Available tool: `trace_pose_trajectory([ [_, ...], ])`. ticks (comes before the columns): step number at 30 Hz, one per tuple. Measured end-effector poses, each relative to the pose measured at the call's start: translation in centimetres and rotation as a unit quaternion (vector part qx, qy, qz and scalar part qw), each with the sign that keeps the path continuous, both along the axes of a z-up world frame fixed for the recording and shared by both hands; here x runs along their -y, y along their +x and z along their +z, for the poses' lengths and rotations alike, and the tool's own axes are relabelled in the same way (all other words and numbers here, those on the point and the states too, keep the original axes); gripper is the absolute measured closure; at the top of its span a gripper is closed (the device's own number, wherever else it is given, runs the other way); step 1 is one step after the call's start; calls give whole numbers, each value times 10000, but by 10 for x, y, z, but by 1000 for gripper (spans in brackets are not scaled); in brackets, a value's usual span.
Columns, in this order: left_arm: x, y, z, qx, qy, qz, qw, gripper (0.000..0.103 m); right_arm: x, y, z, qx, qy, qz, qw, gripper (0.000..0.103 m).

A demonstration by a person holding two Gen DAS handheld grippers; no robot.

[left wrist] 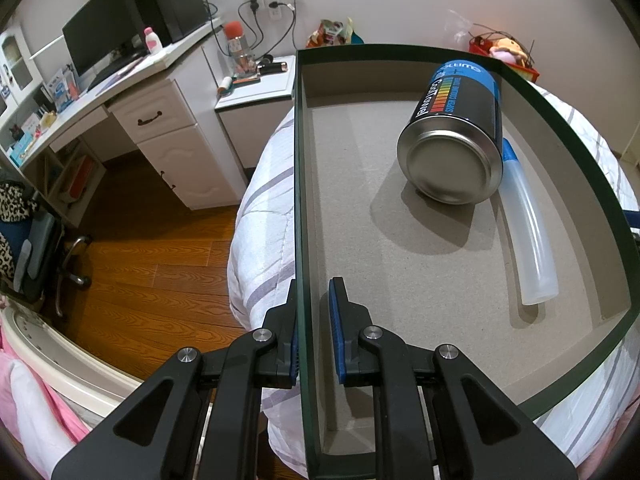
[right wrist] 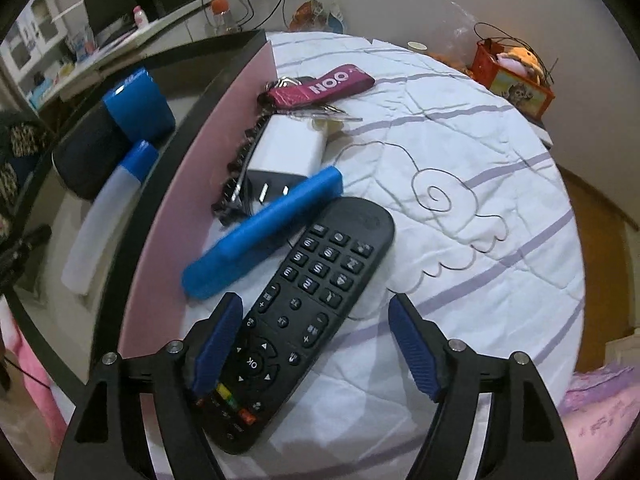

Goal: Organize rigid objects
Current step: 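Grasp the black remote with the right gripper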

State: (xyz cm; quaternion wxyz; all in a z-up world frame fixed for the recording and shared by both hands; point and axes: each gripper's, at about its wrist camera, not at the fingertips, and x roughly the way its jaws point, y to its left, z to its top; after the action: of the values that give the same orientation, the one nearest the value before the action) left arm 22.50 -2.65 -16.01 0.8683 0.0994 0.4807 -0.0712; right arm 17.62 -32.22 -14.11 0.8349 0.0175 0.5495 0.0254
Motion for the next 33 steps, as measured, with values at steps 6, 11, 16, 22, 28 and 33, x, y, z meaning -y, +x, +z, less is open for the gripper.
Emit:
trace_pose_trajectory([
  [6,0,0,0,1,5,0,10000,91,20,-15,4,-42,-471,-85,9988,25],
  [11,1,0,0,-3,6,-4,10000,91,26,-21,8,170,-550,-1,9983,25],
  [16,1,0,0,-1,4,0,10000,91,20,-14,-4,170,-576,196,9980,25],
  [22,0,0,0,-2,13,-6,10000,91,16,-11,-2,323,-435,473,9974,46],
  [28,1,0,0,-3,5,-2,10000,91,12,-16,1,319,-527,544,9966,59],
  [33,1,0,0,-3,11,-3,10000,91,11,-20,13,438,-535,589,9959,59],
])
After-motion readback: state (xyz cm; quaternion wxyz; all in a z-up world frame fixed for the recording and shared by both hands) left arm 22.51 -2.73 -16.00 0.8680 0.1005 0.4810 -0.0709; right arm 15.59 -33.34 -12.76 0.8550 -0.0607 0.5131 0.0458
